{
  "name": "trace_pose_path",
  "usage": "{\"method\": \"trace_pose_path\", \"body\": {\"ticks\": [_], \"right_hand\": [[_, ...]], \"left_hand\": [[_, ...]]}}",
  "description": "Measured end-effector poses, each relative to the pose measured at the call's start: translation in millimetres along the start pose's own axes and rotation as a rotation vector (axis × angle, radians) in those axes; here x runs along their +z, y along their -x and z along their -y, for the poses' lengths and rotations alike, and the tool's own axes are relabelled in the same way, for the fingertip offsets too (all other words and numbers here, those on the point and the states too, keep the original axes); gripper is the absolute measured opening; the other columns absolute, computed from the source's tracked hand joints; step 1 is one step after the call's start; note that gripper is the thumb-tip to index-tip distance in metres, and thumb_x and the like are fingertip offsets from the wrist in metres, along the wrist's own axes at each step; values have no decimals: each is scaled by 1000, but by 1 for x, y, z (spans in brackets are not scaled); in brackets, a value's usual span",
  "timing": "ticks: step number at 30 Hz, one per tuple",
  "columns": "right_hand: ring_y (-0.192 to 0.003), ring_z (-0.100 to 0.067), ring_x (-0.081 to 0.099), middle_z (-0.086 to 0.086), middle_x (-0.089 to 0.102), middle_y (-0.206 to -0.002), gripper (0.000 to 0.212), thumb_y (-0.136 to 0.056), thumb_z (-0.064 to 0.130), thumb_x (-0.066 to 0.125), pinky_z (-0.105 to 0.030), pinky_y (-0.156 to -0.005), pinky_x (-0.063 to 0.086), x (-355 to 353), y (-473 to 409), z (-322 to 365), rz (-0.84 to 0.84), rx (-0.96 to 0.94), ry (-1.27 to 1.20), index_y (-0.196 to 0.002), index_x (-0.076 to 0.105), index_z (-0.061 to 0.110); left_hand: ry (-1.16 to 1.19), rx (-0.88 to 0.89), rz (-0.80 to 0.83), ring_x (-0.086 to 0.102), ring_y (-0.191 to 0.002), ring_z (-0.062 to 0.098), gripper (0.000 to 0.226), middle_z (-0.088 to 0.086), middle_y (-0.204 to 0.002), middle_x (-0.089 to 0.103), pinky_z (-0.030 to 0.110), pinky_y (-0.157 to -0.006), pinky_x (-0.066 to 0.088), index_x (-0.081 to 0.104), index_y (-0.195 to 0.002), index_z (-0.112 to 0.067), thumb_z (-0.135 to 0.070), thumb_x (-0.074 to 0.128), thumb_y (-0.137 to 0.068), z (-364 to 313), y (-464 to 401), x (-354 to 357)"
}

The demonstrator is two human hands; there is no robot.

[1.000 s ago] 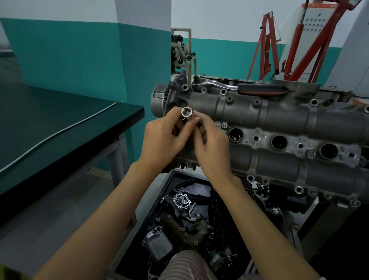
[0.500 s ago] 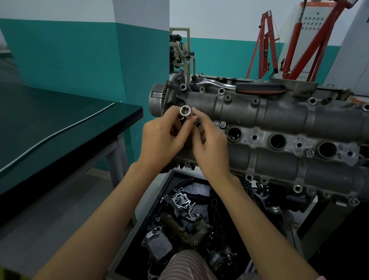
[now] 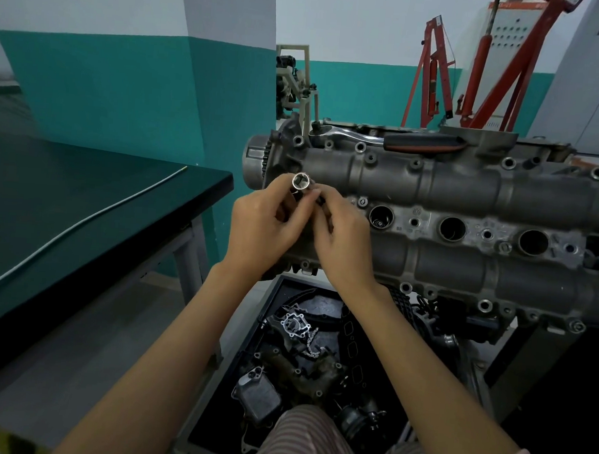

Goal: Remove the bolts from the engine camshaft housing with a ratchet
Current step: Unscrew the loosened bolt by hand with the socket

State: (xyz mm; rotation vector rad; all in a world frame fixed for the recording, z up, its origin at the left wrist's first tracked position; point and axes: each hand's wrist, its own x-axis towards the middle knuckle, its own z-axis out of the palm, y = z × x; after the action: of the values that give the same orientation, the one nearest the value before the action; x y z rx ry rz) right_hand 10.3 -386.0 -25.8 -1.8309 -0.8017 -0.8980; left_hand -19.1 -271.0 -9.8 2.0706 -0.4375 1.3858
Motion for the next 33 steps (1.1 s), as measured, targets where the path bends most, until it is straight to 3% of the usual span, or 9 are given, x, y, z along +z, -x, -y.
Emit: {"method": "trace_pose_path", "body": {"ticks": [2, 7, 11, 14, 18, 21, 25, 28, 33], "right_hand": [[-57, 4, 44, 21, 46, -70, 23, -90, 11, 56, -11, -58, 37, 1, 0, -1, 0, 40, -2, -112, 59, 8], [-51, -3, 41, 13, 41, -60, 9, -88, 13, 60, -22, -51, 37, 2, 1, 0, -19, 89, -22, -95, 55, 9], [-56, 3, 42, 19, 44, -68, 9, -92, 10, 53, -17, -54, 36, 1, 1, 0, 8, 55, -6, -97, 58, 5], [-71, 0, 49, 4, 61, -82, 19, -93, 8, 50, -17, -65, 41, -1, 0, 3, 34, 22, 4, -108, 61, 6], [-66, -4, 48, 3, 55, -74, 31, -91, 12, 55, -20, -62, 41, -1, 0, 4, 35, 77, 8, -121, 54, 7], [-54, -3, 43, 12, 45, -64, 23, -89, 16, 59, -22, -53, 38, 1, 0, 3, 19, 128, 14, -109, 55, 7], [-68, -16, 57, -5, 62, -80, 12, -92, 11, 51, -35, -59, 46, -2, 1, 5, 69, 66, 53, -101, 56, 4], [-83, -20, 61, -8, 66, -94, 20, -94, 11, 48, -31, -69, 48, -3, 0, 5, 73, 49, 41, -110, 59, 6], [-89, -18, 61, -10, 65, -101, 38, -94, 12, 49, -26, -76, 47, -2, 1, 4, 74, 55, 59, -132, 49, 7]], "left_hand": [[-11, -25, -17, 56, -50, 19, 30, 6, -59, 60, 39, -49, 45, 62, -81, -2, -31, 57, -88, 0, 0, 2], [-3, -54, -28, 51, -47, 24, 37, 8, -54, 55, 42, -45, 43, 55, -72, 0, -34, 64, -85, -1, -1, 3], [-1, -15, -14, 51, -48, 14, 26, 2, -57, 58, 37, -47, 45, 63, -86, -6, -32, 57, -87, -2, 1, 1], [-6, 1, -4, 52, -48, 12, 22, 1, -58, 60, 34, -48, 45, 66, -99, -10, -27, 55, -89, -1, 1, 0], [0, -41, -31, 52, -48, 16, 27, 4, -57, 58, 34, -48, 42, 60, -78, -5, -31, 61, -87, -1, -1, 2], [-4, -57, -26, 50, -48, 20, 32, 5, -55, 55, 35, -46, 41, 55, -72, -3, -30, 67, -84, 0, -1, 3], [13, -22, 3, 52, -50, 13, 24, 2, -61, 59, 34, -48, 44, 61, -84, -8, -32, 60, -86, -2, 0, 1], [10, 12, 27, 47, -47, 9, 22, 0, -58, 58, 32, -46, 44, 65, -96, -10, -28, 55, -89, -2, 1, -1], [-9, -47, -10, 51, -47, 18, 37, 5, -55, 56, 37, -47, 42, 56, -73, -1, -35, 57, -87, -2, -3, 2]]}}
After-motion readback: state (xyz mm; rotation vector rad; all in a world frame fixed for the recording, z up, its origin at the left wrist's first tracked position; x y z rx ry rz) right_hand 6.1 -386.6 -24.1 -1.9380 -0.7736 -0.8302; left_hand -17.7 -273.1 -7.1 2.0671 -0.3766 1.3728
